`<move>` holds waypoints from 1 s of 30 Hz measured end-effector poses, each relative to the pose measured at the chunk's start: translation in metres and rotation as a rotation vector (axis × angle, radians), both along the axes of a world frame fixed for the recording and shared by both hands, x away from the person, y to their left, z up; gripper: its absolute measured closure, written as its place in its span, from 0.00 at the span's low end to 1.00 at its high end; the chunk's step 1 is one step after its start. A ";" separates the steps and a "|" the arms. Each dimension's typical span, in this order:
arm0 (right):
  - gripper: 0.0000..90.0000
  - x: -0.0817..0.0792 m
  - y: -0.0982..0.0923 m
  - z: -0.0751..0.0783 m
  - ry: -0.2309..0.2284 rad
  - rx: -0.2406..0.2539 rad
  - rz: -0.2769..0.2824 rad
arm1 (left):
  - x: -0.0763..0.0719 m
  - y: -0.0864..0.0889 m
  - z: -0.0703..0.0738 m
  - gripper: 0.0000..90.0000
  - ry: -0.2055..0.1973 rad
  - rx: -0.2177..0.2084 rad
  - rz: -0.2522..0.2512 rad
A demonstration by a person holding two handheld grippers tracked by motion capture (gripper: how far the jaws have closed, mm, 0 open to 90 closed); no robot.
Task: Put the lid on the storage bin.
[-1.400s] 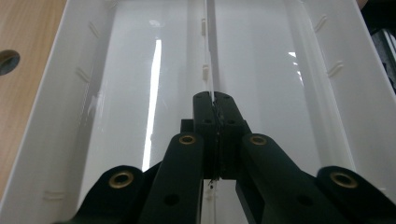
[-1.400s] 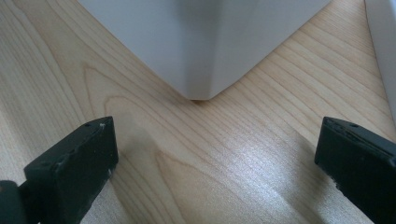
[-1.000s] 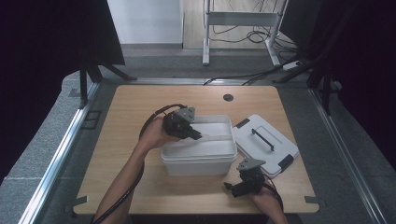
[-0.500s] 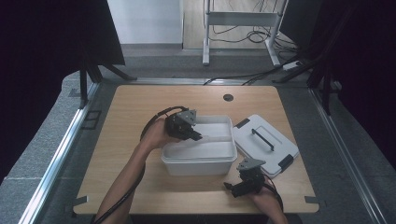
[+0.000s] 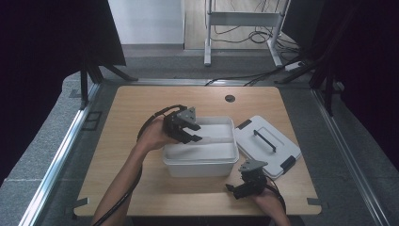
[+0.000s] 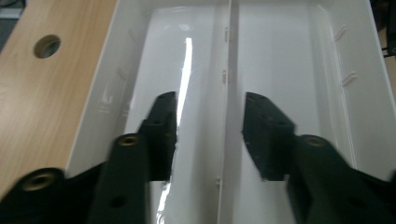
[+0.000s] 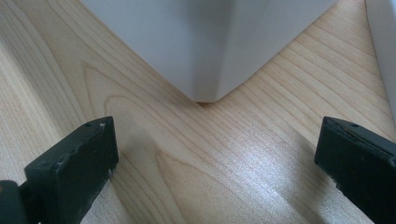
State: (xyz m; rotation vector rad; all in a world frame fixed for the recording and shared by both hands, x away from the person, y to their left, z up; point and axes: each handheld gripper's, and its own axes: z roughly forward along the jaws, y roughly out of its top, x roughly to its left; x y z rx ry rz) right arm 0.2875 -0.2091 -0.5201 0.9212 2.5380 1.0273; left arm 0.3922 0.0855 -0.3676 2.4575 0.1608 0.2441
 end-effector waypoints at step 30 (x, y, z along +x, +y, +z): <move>0.04 0.003 -0.009 0.025 0.045 0.022 0.063 | -0.054 0.122 -0.013 0.00 0.002 -0.169 0.404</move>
